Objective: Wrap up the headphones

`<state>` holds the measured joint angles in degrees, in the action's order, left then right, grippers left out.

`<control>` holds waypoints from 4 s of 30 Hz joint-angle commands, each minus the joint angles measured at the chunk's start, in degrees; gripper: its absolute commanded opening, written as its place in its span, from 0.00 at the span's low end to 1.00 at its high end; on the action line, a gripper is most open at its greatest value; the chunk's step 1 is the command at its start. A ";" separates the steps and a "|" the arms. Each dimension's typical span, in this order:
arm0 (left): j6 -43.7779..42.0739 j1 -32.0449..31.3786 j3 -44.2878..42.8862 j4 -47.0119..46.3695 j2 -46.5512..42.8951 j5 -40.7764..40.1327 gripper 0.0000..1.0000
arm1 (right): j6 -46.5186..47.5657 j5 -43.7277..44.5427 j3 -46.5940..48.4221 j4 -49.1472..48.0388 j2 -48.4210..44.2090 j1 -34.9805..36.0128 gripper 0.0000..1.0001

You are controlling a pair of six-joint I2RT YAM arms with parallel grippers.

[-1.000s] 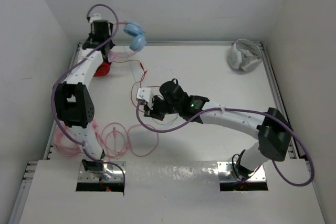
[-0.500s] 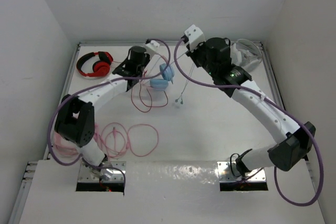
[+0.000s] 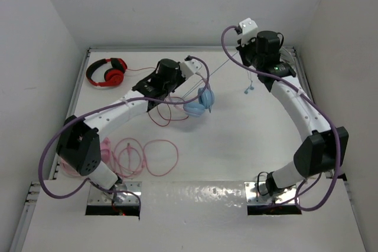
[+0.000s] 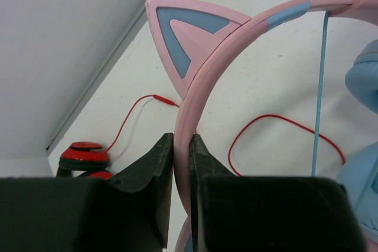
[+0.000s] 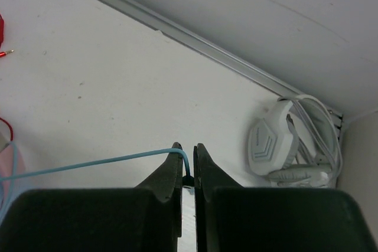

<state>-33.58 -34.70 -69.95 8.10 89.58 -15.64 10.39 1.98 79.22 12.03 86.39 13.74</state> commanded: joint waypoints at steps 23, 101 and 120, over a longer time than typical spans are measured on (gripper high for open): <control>23.73 -2.74 -29.52 33.29 -3.71 18.97 0.00 | -12.73 -20.78 -22.32 -35.01 12.74 1.63 0.00; 56.35 31.53 -39.32 15.73 7.98 15.90 0.00 | -17.24 -24.56 -23.86 -45.70 15.03 44.09 0.00; 28.25 24.60 -9.00 -12.65 1.13 -6.23 0.00 | -11.99 -21.94 -16.03 -27.87 0.54 44.09 0.00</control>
<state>4.62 -6.98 -81.19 14.41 96.29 -13.23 -4.86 -20.27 59.24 -20.45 91.55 56.97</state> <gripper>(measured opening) 0.128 0.009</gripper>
